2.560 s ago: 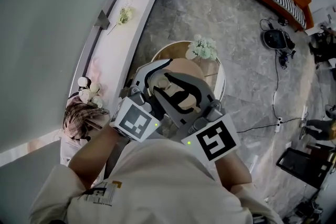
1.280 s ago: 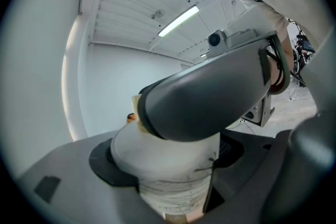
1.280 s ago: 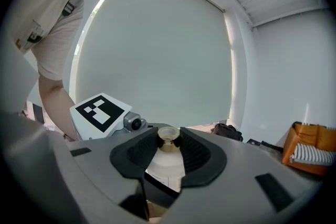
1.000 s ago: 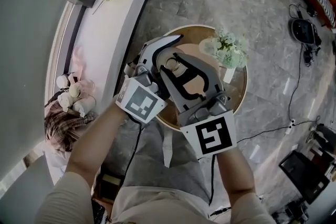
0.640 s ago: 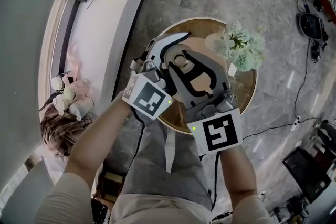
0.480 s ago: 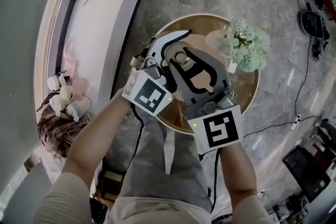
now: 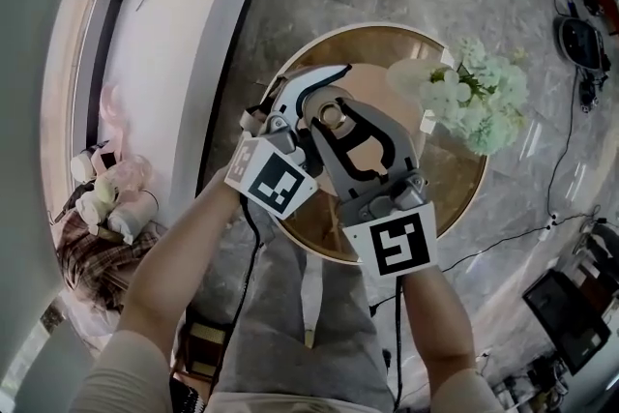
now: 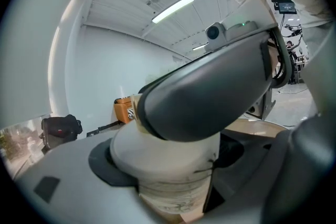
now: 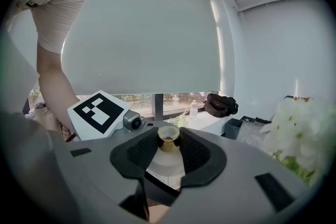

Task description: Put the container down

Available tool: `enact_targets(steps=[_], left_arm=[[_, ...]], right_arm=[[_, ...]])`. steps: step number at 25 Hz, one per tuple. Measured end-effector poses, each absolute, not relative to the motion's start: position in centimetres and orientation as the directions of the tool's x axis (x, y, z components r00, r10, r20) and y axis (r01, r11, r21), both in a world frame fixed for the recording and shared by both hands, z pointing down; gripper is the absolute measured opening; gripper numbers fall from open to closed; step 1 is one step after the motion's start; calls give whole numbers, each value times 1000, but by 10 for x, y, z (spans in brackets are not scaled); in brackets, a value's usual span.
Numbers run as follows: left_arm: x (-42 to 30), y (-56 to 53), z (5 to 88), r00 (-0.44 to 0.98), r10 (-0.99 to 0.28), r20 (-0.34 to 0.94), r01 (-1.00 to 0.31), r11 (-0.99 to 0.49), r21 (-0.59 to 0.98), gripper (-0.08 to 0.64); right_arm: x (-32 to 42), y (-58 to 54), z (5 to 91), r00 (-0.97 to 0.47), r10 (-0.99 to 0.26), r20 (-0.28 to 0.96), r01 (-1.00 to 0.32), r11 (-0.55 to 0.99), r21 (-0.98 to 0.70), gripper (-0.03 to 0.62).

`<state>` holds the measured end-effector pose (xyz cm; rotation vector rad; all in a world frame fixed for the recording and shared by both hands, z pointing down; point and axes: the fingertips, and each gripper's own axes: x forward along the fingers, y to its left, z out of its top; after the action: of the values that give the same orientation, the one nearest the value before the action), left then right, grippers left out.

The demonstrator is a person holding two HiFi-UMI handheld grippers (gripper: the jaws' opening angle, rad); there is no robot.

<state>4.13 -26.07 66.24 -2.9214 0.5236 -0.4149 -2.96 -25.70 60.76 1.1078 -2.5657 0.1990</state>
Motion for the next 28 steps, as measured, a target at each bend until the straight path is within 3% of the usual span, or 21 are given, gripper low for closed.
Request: enact_targets(steps=[14, 28], left_arm=[[45, -256, 743, 865, -316, 389, -300, -948, -104, 376], [42, -257, 795, 790, -288, 541, -290, -953, -84, 376]], right_arm=[[-24, -262, 676, -644, -657, 391, -728, 684, -49, 130], [-25, -264, 719, -634, -630, 449, -695, 719, 27, 130]])
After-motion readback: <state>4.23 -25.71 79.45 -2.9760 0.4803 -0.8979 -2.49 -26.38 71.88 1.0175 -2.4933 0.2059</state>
